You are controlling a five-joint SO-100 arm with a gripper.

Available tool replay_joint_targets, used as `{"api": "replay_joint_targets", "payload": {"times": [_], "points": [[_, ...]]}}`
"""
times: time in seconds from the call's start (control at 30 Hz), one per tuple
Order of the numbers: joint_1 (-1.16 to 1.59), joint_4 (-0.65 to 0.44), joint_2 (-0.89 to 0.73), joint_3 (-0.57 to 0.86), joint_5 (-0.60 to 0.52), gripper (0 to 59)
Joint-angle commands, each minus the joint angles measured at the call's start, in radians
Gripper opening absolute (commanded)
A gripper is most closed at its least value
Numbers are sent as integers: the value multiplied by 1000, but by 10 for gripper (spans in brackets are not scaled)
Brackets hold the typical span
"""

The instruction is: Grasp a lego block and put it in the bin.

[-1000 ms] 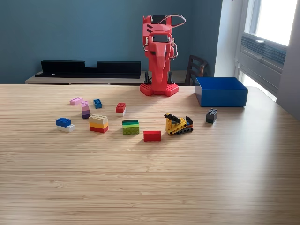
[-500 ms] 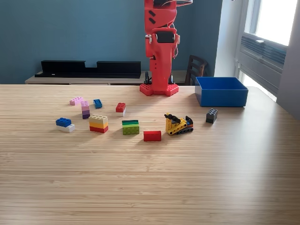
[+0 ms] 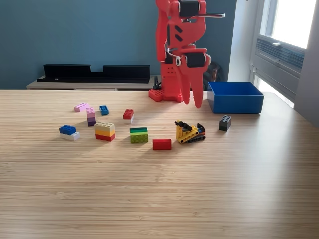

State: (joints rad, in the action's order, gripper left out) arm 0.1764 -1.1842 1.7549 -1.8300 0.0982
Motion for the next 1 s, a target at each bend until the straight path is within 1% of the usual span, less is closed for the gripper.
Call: {"api": "replay_joint_targets", "payload": {"times": [0.03,0.17,0.33,0.6,0.67,0.7,0.83,0.87,1.0], "points": [[12,14,-120,143,-20,293],[15,14,-238,213,-31,286],[18,15,-350,258,-25,275],[28,26,-431,299,-29,250],[29,40,-431,298,-37,228],[29,48,-433,298,-38,205],[29,69,-433,296,-51,80],[29,74,-433,296,-54,58],[29,84,-433,299,-69,22]]}}
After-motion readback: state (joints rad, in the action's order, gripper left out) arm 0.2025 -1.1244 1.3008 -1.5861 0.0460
